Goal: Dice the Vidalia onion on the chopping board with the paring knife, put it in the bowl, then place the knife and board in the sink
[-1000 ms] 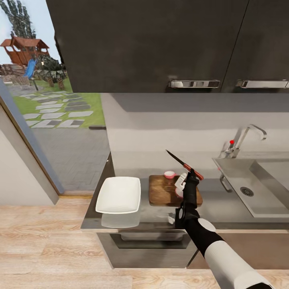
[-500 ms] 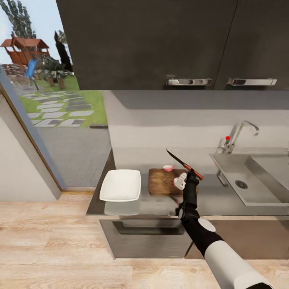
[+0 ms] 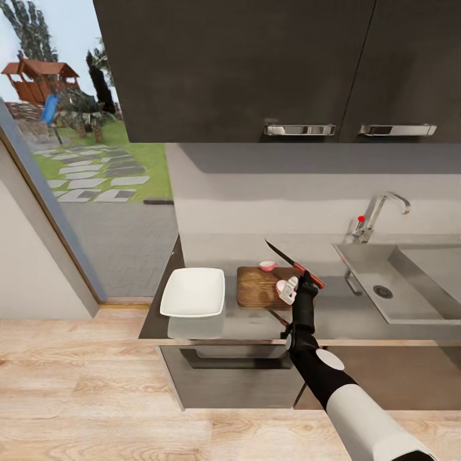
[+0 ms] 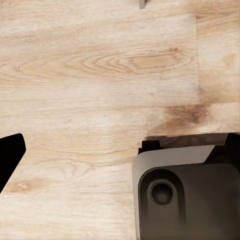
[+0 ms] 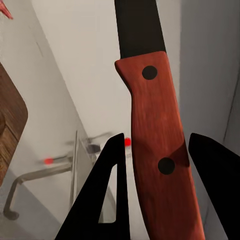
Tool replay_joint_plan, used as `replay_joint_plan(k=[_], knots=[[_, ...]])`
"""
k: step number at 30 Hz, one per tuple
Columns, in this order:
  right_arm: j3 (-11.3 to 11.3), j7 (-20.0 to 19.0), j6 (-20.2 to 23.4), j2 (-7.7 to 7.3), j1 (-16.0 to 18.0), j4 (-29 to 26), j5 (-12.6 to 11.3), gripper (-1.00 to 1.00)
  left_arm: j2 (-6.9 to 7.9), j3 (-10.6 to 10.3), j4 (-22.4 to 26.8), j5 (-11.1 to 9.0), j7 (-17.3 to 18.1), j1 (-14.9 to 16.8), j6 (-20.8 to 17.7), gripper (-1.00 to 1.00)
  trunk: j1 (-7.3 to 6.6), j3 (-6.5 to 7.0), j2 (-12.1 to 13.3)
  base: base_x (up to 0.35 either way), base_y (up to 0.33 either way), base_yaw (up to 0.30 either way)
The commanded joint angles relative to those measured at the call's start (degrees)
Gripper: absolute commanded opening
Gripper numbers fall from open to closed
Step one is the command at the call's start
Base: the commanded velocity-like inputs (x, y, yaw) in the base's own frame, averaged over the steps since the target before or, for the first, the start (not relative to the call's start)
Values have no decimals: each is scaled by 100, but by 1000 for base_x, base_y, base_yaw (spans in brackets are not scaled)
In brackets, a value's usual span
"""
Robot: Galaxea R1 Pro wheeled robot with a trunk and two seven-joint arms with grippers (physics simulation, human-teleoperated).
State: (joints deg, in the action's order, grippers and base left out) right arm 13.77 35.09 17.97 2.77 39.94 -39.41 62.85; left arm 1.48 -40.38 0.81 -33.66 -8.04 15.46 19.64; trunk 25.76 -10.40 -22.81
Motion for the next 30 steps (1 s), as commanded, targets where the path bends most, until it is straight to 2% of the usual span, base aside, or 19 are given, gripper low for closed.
replay_joint_plan(k=[1,18,24,30], knots=[[4,8,50,-2,5,8,44,-100,2,-49,7,-19,-31,1,5,100,3,-11,-11,0,0,0],[-89,14,14,-4,5,380,34,-100,2,-49,7,-22,-31,1,5,100,3,-11,-11,0,0,0],[-322,23,-218,0,5,394,34,-100,2,-49,7,-24,-31,1,5,100,3,-11,-11,-57,0,0],[-398,22,-254,1,4,398,34,-100,2,-49,7,-21,-31,1,5,100,3,-11,-11,-149,0,0]])
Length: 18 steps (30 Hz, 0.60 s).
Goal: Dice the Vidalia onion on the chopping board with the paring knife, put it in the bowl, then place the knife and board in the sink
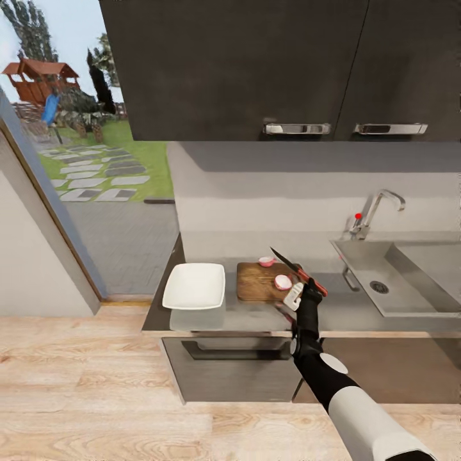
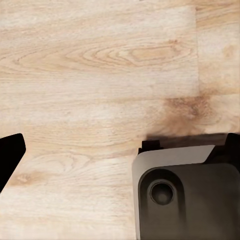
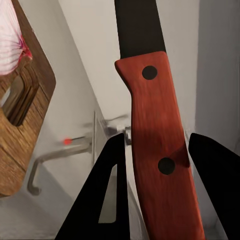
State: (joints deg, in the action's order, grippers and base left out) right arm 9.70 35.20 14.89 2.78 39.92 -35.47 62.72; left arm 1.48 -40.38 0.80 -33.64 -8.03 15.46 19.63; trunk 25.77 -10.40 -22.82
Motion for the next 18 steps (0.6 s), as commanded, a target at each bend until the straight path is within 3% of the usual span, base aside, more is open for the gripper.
replay_joint_plan(k=[1,18], knots=[[8,12,52,0,5,3,48,-100,1,-49,7,-23,-32,1,6,100,2,-11,-10,-83,0,0],[1,15,52,41,5,194,48,-100,1,-49,7,-21,-32,1,6,100,2,-11,-10,-9,0,0]])
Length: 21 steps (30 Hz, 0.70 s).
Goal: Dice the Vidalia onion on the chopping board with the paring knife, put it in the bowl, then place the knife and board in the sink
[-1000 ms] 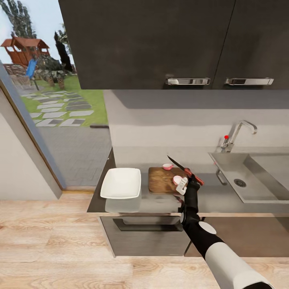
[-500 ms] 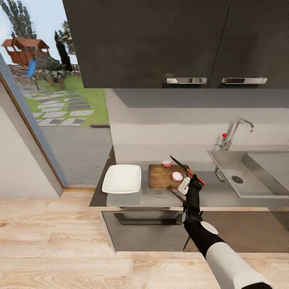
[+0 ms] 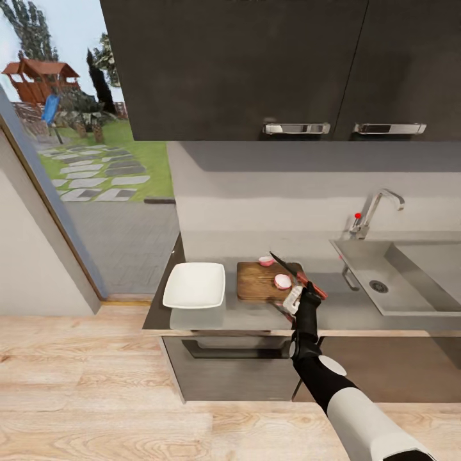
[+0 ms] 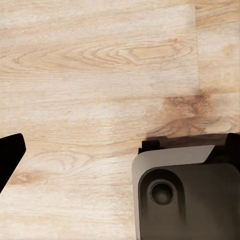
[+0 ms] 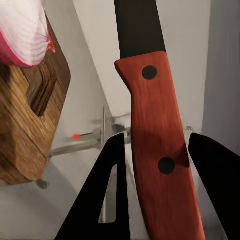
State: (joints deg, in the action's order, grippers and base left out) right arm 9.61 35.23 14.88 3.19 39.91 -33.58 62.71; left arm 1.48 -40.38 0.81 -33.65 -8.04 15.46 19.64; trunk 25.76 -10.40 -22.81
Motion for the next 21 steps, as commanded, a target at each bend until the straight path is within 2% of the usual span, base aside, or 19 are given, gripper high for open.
replay_joint_plan(k=[1,21], knots=[[8,15,53,9,6,44,48,-100,1,-49,7,-21,-31,1,5,100,3,-11,-11,0,0,0],[14,11,57,40,7,152,48,-100,1,-49,7,-22,-31,1,5,100,3,-11,-11,0,0,0]])
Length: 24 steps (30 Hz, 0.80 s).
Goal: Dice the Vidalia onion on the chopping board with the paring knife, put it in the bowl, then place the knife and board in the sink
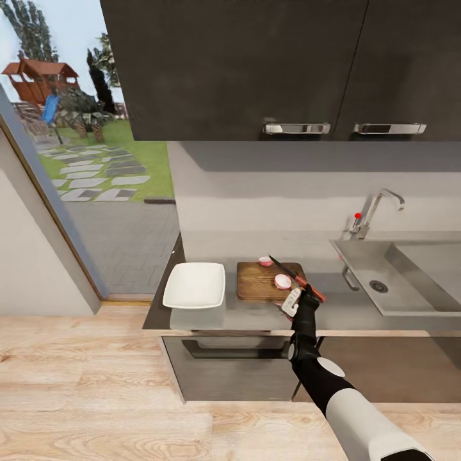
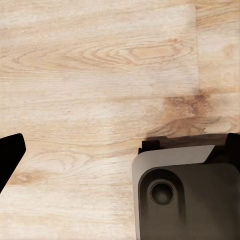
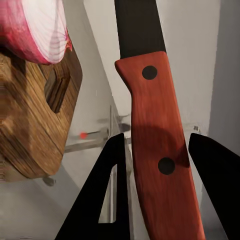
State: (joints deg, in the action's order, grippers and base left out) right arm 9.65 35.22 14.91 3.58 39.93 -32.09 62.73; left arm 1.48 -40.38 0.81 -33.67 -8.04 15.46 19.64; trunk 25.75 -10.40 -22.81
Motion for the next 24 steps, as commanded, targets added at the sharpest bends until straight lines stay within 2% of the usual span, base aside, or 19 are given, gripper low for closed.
replay_joint_plan(k=[1,6,16,24], knots=[[8,13,54,-1,6,51,47,-100,1,-49,7,-22,-31,1,5,100,3,-11,-11,0,0,0],[2,19,47,-3,6,296,47,-100,1,-49,7,-21,-31,1,5,100,3,-11,-11,0,0,0],[10,307,47,2,5,339,47,-100,1,-49,7,-20,-31,1,5,100,3,-11,-11,0,0,0],[10,330,47,7,6,344,47,-100,1,-49,7,-22,-31,1,5,100,3,-11,-11,0,0,0]])
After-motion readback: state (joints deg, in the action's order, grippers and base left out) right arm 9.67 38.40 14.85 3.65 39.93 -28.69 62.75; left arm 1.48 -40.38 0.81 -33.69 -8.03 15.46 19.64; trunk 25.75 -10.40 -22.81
